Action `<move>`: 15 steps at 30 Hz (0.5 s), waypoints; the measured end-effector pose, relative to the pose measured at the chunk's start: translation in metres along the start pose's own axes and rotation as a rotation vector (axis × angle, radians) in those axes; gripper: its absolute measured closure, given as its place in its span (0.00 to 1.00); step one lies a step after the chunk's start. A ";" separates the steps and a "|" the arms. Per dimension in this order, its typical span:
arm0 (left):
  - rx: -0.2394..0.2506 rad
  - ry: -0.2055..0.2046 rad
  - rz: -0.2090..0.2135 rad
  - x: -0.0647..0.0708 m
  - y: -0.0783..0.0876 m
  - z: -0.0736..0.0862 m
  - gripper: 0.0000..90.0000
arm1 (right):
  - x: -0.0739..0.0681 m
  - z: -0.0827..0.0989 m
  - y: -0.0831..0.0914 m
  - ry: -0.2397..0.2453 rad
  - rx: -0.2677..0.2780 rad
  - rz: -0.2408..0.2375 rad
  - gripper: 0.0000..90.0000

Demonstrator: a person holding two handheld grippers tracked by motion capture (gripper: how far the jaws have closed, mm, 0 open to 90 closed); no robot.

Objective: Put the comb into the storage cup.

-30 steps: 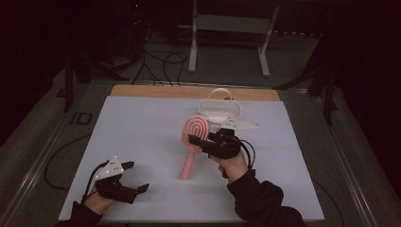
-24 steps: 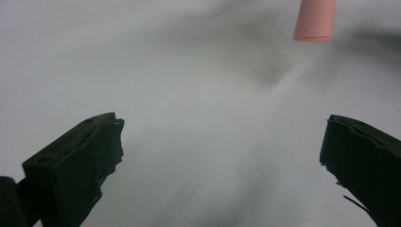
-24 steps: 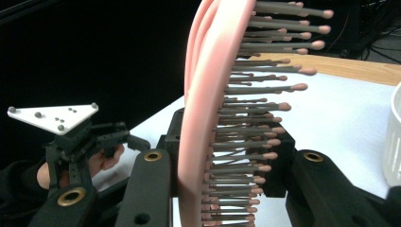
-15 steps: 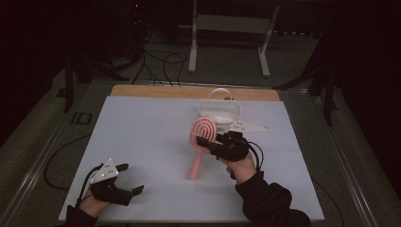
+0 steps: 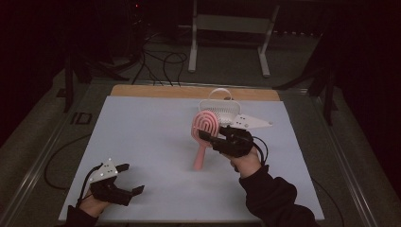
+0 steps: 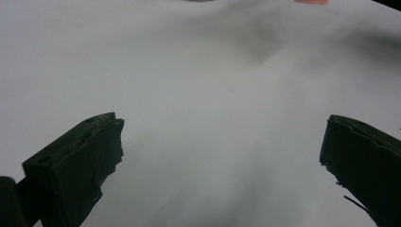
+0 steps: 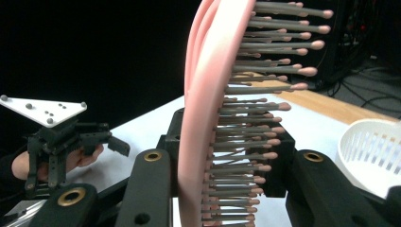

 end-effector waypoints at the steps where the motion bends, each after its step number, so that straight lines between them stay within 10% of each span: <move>1: 0.000 0.000 0.000 0.000 0.000 0.000 0.00 | 0.000 0.000 0.000 0.000 0.000 0.000 0.71; 15: 0.004 0.012 0.020 0.000 0.000 0.000 0.00 | -0.001 -0.023 0.008 0.202 0.041 0.077 0.71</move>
Point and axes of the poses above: each handheld gripper's, and its own axes: y roughly backward along the jaws, z roughly out of its underside, x roughly to its right, the point moved 3 cm from there along -y, roughly forward along the jaws, and after that the axes turned 3 degrees about -z, right-handed, at the moved point
